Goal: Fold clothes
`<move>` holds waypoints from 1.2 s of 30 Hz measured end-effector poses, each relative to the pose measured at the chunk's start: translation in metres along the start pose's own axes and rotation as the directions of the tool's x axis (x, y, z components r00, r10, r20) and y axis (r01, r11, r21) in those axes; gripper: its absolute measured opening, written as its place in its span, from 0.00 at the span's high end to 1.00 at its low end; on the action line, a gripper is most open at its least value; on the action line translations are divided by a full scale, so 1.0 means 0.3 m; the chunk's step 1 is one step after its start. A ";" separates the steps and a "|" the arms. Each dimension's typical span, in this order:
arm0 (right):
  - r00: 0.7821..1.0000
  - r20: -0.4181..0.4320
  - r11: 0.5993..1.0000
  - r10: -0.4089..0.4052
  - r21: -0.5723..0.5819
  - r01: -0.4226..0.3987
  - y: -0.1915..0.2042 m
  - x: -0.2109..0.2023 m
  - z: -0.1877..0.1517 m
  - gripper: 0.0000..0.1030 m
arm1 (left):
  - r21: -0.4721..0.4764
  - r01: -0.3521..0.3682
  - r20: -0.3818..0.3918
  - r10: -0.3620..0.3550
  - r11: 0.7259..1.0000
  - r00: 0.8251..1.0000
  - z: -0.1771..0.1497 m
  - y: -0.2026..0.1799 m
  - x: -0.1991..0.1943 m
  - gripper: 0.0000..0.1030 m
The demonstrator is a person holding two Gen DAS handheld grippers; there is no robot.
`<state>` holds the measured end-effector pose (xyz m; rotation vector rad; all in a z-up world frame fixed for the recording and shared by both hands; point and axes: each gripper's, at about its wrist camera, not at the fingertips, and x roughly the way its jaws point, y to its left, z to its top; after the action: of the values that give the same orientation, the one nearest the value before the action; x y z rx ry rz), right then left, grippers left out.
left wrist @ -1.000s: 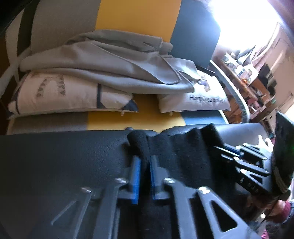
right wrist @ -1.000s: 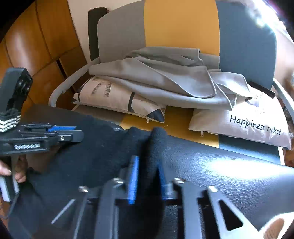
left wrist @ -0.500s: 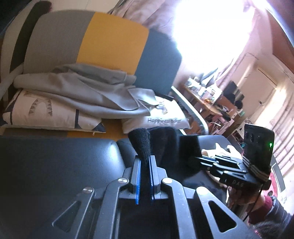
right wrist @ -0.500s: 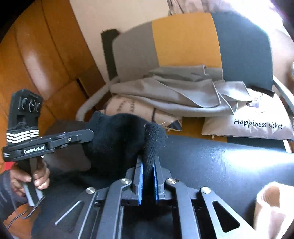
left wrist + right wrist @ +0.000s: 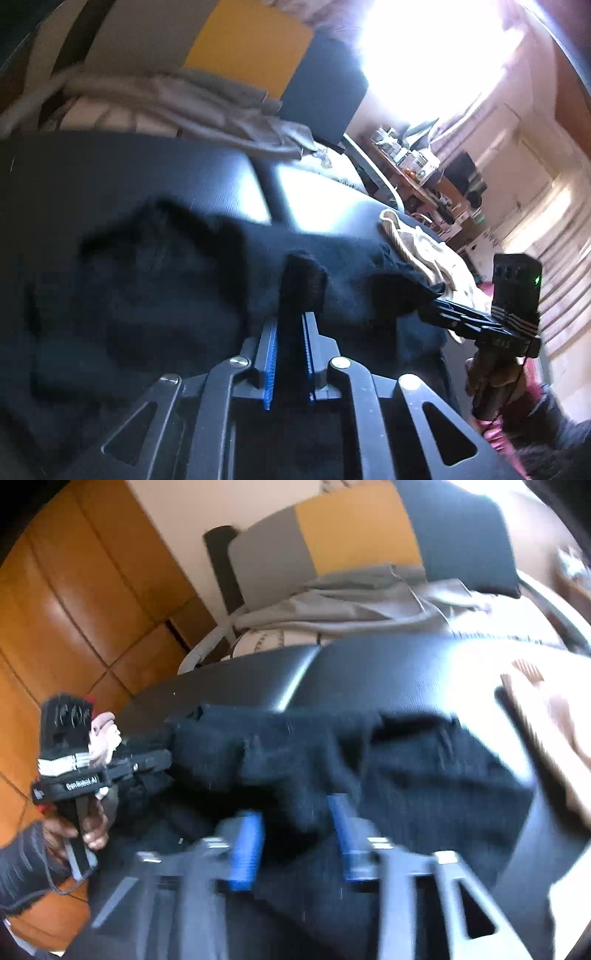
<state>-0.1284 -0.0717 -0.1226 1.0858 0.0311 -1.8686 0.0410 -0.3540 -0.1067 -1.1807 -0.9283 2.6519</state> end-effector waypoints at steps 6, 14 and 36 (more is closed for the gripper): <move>0.995 0.065 0.982 0.077 0.169 -0.087 -0.038 -0.049 -0.048 0.41 | -0.257 0.116 0.038 -0.110 0.959 0.993 -0.024 0.134 -0.054 0.84; 0.994 0.097 0.946 0.052 0.313 -0.080 -0.055 0.021 -0.037 0.34 | -0.229 0.012 -0.062 -0.027 0.973 0.998 0.020 0.092 0.024 0.82; 0.919 0.049 0.915 -0.392 -0.081 0.394 0.090 0.105 -0.077 0.12 | -0.330 -0.256 0.141 0.316 0.908 0.938 -0.240 0.183 -0.419 0.72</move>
<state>-0.0985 -0.0988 -0.1476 1.0420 0.3354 -2.2191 0.1876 -0.4029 -0.0939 -1.2202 -1.3393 2.9786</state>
